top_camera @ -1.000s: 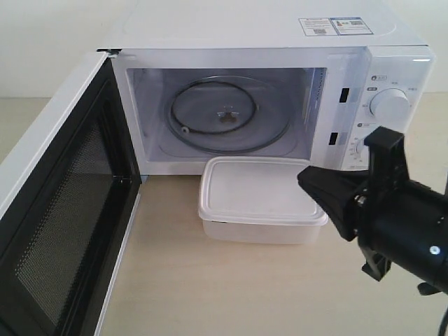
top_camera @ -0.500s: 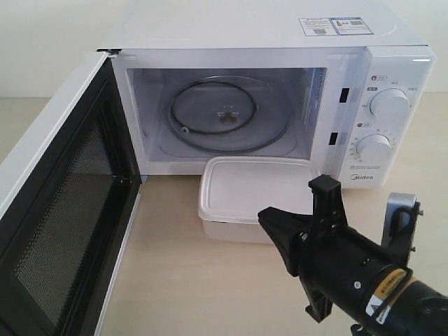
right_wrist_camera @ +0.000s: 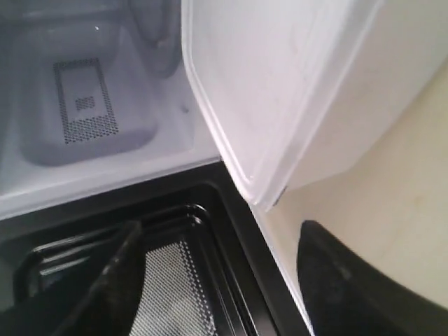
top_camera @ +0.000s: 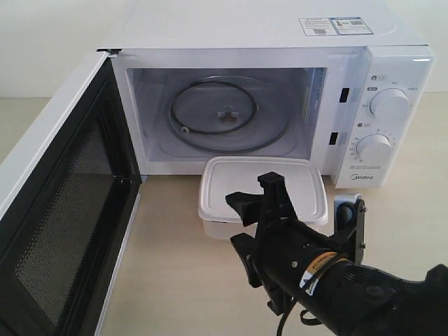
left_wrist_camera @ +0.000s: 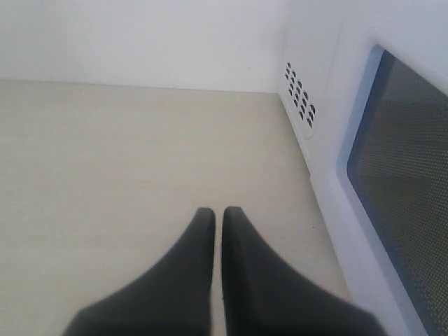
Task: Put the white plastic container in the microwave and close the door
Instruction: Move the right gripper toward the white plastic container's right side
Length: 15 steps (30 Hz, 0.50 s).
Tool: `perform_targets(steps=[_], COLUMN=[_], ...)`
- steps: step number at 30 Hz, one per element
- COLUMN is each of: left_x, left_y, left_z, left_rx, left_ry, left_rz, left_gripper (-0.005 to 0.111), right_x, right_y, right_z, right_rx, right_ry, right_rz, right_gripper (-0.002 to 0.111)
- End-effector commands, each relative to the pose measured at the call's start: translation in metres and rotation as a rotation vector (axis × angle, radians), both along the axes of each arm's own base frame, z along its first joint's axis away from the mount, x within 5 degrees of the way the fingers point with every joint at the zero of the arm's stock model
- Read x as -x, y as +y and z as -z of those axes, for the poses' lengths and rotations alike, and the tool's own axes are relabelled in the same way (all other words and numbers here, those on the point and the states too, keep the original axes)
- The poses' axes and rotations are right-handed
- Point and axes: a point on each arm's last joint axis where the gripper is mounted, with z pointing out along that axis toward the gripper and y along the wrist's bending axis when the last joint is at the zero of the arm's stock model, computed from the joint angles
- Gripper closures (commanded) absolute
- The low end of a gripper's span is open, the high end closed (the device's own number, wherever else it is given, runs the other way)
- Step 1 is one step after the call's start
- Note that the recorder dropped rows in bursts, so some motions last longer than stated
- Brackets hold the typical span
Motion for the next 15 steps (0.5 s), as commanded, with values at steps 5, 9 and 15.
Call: perform_targets(steps=[5,9,15], left_x=[0.000,0.000,0.000], left_y=[0.000,0.000,0.000], left_z=[0.001,0.001,0.001], left_rx=[0.005,0.005,0.005], left_ry=[-0.006,-0.006,-0.006], left_rz=[0.004,0.004,0.004], left_gripper=[0.102,0.102,0.102], right_x=[-0.007,-0.009,-0.015], right_y=[-0.005,0.002,-0.006], right_z=[0.014,0.022,0.024], right_rx=[-0.009,0.003,-0.019], right_ry=[0.088,0.110,0.101], right_rz=[0.137,0.122,0.244], right_gripper=[0.047,0.047,0.047])
